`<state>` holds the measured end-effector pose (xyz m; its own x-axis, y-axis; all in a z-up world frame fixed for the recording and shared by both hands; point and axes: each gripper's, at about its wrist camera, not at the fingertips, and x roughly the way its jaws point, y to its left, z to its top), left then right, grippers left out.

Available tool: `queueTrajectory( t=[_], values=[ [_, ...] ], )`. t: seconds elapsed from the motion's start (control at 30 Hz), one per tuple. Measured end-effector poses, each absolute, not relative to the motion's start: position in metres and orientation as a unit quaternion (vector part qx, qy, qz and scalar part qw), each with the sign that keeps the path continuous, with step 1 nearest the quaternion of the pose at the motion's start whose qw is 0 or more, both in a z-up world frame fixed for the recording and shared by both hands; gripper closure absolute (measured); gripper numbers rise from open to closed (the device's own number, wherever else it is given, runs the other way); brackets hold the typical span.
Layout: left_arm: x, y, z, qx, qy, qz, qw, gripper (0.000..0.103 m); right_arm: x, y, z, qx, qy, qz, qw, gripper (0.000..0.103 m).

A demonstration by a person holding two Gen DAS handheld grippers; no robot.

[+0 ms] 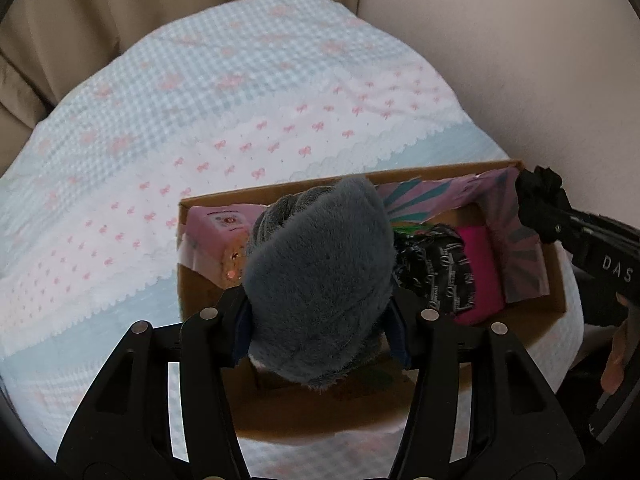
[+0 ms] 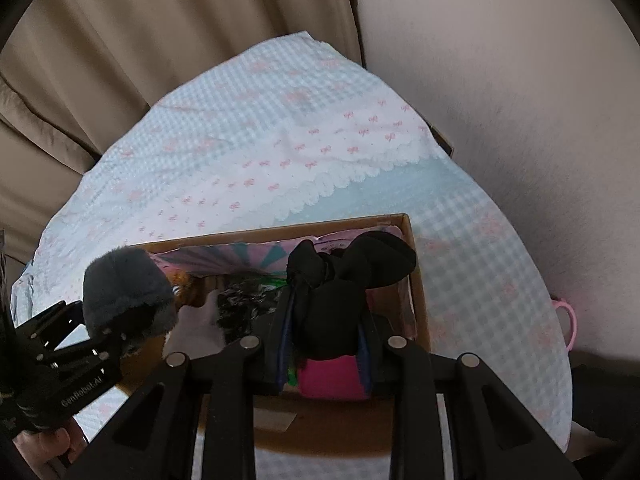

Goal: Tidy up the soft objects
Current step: 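Carry the grey hat and black glove over the box with both tools, then open both tools to release the hat and glove into the box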

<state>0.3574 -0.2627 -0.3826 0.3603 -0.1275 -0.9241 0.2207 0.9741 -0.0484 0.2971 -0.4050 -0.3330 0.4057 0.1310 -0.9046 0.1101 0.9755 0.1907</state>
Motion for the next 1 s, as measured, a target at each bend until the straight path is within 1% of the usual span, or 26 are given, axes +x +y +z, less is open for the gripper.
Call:
queueTrajectory(
  t=[0.03,0.07,0.1,0.13,0.17,0.2,0.27,0.3,0.33,0.53,0.7,0.87,1.0],
  values=[
    [0.359,-0.263,-0.385,0.041,0.558,-0.108,0.822,0.051,0.3,-0.405,-0.336,0.111,0.548,0.007,0.829,0.078],
    [0.36,-0.263,-0.387,0.043,0.559,-0.108,0.821,0.046,0.304,-0.406,-0.341,0.113,0.552,0.007,0.826,0.073],
    [0.359,-0.263,-0.388,0.046,0.56,-0.107,0.82,0.035,0.306,-0.407,-0.344,0.118,0.555,0.007,0.823,0.07],
    [0.359,-0.264,-0.388,0.048,0.563,-0.109,0.818,0.029,0.308,-0.407,-0.346,0.123,0.556,0.009,0.822,0.056],
    [0.359,-0.264,-0.388,0.049,0.567,-0.112,0.815,0.011,0.31,-0.409,-0.348,0.13,0.556,0.009,0.821,0.043],
    [0.359,-0.264,-0.389,0.051,0.57,-0.113,0.812,0.0,0.311,-0.41,-0.349,0.132,0.555,0.007,0.821,0.036],
    [0.356,-0.264,-0.386,0.06,0.566,-0.117,0.814,0.0,0.313,-0.413,-0.351,0.137,0.556,0.005,0.82,0.012],
    [0.355,-0.264,-0.386,0.063,0.566,-0.118,0.813,0.0,0.313,-0.414,-0.352,0.142,0.559,0.007,0.817,0.009],
    [0.354,-0.263,-0.387,0.066,0.567,-0.118,0.813,0.0,0.313,-0.414,-0.353,0.144,0.562,0.008,0.815,0.007],
    [0.351,-0.257,-0.377,0.06,0.562,-0.118,0.817,0.0,0.313,-0.409,-0.351,0.138,0.564,0.012,0.814,0.007],
    [0.342,-0.253,-0.356,0.06,0.548,-0.123,0.825,0.0,0.308,-0.403,-0.337,0.133,0.557,0.011,0.82,0.007],
    [0.325,-0.244,-0.319,0.052,0.526,-0.131,0.839,0.0,0.293,-0.392,-0.302,0.126,0.538,0.009,0.833,0.007],
    [0.3,-0.229,-0.273,0.042,0.498,-0.135,0.856,0.0,0.272,-0.379,-0.261,0.116,0.516,0.007,0.849,0.007]
  ],
)
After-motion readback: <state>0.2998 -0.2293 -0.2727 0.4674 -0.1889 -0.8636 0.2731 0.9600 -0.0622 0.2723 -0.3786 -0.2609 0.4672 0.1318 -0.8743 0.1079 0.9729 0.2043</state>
